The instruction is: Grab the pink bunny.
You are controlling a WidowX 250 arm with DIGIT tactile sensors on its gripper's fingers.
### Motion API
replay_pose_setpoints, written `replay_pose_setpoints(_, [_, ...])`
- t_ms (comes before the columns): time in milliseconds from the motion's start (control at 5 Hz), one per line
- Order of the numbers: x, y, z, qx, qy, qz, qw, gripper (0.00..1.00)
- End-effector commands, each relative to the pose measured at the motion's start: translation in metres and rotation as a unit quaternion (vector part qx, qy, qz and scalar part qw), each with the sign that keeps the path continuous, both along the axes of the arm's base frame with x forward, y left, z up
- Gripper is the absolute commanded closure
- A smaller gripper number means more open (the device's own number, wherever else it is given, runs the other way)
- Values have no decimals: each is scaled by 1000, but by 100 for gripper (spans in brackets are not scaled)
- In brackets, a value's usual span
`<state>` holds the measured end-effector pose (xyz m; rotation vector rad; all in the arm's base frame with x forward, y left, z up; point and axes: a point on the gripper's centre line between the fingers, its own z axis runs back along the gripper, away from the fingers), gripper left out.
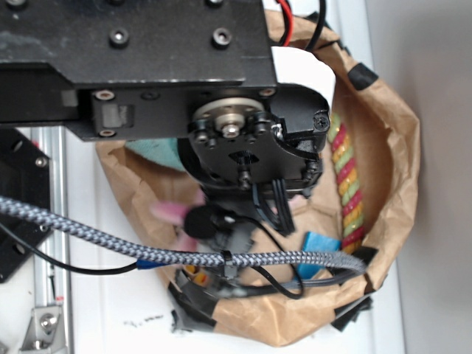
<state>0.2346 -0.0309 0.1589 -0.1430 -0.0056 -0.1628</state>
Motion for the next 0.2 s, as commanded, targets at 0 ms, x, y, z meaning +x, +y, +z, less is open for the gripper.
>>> replay_pose_setpoints(0, [3, 36, 6, 112, -10, 69, 991, 100])
